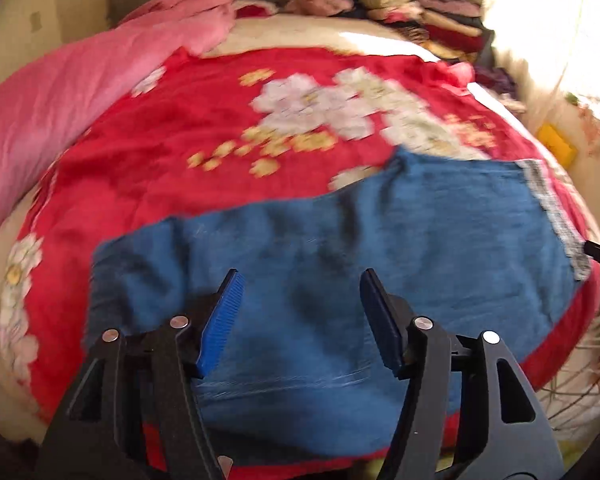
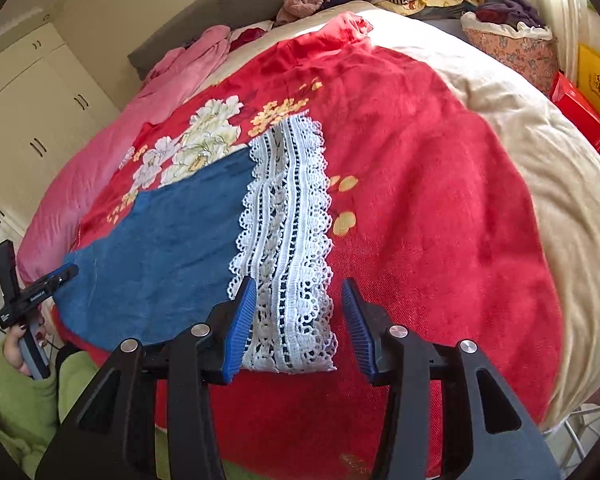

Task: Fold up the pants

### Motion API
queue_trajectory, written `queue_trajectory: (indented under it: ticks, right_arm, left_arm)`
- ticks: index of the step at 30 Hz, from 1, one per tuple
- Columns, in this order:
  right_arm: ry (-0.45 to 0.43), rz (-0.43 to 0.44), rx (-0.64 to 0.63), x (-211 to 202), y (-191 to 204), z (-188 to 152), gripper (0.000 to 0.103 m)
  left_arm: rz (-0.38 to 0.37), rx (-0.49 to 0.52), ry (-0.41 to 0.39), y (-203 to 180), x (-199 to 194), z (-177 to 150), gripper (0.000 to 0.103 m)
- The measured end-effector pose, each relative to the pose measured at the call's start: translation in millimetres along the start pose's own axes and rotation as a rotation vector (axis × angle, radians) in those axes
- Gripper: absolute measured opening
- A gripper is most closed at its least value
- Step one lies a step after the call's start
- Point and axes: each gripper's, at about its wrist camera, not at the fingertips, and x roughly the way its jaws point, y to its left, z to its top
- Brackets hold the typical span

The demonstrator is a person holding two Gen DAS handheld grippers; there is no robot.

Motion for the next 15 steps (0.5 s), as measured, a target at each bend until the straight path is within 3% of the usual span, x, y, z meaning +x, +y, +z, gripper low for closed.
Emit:
queue_trajectory:
  ticks: [2, 3, 5, 8, 11, 15]
  right_arm:
    - [0.022, 0.007, 0.003, 9.7, -0.3, -5.5, 0.041]
    - [0.039, 0.025, -0.003, 14.1, 1.6, -8.5, 0.025]
    - [0.021, 0.01, -0.031, 11.1, 8.6, -11.3, 0.014]
    - [-0.007, -0.017, -0.069, -5.7, 14.8, -9.1, 0.013]
    - [0.031, -0.105, -0.108, 3.1, 17.8, -14.3, 0.013]
    - [0.04, -0.135, -0.106, 6.8, 17.6, -18.2, 0.021]
  left_arm:
    - [0.031, -0.033, 0.048, 12.4, 10.9, -7.2, 0.056]
    - [0.023, -0.056, 0.059, 18.5, 17.1, -10.7, 0.056]
    - [0.012, -0.077, 0.075, 23.3, 23.0, -12.1, 0.056]
    - [0.011, -0.074, 0.064, 22.4, 19.3, -10.4, 0.056]
    - [0.013, -0.074, 0.069, 21.9, 21.7, -11.2, 0.056]
    - [0.002, -0.075, 0.063, 21.6, 20.2, -12.8, 0.056]
